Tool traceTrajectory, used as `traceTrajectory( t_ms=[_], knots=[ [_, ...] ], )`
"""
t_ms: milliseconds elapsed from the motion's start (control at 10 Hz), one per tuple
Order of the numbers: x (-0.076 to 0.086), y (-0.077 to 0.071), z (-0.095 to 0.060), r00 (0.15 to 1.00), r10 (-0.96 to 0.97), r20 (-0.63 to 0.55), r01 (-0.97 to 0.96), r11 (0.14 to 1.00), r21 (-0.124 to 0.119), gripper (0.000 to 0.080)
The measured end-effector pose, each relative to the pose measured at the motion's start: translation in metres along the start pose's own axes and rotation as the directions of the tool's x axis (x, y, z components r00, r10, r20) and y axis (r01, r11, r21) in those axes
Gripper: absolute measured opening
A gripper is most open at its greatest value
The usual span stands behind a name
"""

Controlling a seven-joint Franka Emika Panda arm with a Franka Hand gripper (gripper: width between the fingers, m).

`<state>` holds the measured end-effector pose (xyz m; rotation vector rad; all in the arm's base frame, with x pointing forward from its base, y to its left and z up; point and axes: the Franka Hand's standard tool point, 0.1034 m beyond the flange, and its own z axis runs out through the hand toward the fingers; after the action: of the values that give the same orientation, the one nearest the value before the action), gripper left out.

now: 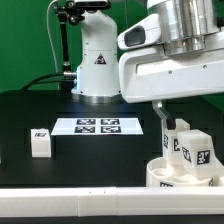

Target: Assemble stool

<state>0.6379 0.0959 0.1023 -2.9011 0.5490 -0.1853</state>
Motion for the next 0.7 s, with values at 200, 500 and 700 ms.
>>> traceTrajectory(
  t_ms=[200, 500, 700],
  knots=[
    [-0.0003, -0.0028, -0.0013, 0.962, -0.274, 0.009, 0.274, 0.961, -0.040, 0.0648],
    [0.0013, -0.0033, -0.0023, 0.871, -0.490, 0.024, 0.491, 0.869, -0.057, 0.0648],
    [0.0020, -0.0021, -0.0024, 0.811, -0.585, 0.030, 0.586, 0.809, -0.056, 0.0648]
  ],
)
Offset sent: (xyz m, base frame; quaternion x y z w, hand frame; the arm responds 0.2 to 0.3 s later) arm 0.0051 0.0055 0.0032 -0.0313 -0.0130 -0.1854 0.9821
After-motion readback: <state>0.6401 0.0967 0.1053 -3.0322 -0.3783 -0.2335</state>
